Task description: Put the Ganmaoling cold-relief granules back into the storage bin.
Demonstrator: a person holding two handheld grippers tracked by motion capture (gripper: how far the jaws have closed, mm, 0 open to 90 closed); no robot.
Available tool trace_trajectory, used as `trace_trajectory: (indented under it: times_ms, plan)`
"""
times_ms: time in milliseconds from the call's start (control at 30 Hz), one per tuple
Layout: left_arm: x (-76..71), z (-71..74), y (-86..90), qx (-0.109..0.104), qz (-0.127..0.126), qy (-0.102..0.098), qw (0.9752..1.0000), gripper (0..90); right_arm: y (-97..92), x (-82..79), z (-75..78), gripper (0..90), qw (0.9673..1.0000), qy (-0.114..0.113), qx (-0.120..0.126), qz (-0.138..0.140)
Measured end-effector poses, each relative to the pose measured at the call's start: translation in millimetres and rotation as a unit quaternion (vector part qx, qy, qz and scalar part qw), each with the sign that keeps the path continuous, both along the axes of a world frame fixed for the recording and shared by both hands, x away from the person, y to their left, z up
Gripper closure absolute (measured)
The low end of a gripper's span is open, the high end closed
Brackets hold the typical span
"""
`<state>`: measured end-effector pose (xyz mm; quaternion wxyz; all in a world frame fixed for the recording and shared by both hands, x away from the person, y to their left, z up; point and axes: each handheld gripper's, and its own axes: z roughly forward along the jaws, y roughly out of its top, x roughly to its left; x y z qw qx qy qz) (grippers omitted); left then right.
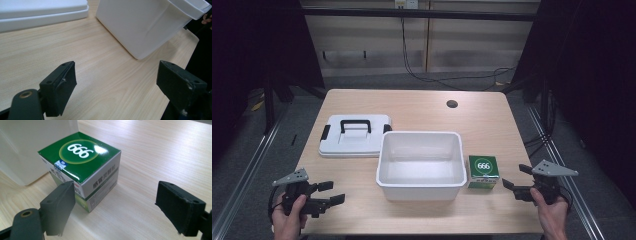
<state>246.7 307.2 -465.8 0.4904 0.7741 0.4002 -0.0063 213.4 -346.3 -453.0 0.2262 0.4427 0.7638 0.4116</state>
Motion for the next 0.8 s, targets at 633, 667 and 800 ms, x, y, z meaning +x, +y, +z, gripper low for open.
trace_trajectory:
  times_ms: [633, 667, 800]
  plan:
    - [-1.2, 0.2, -0.6, -0.002, -0.004, 0.001, 1.0000, 16.1, 8.8, -0.6, 9.2, 15.1, 0.9998, 0.006, 0.010, 0.014]
    - [-1.1, -0.1, -0.6, 0.002, -0.004, 0.000, 1.0000, 16.1, 9.2, -0.1, 13.5, 13.5, 0.9997, 0.004, 0.011, 0.020]
    - [-0.5, -0.3, -0.4, -0.001, -0.001, 0.001, 1.0000, 16.1, 9.6, 3.4, 19.4, 13.2, 0.9993, 0.008, 0.016, 0.032]
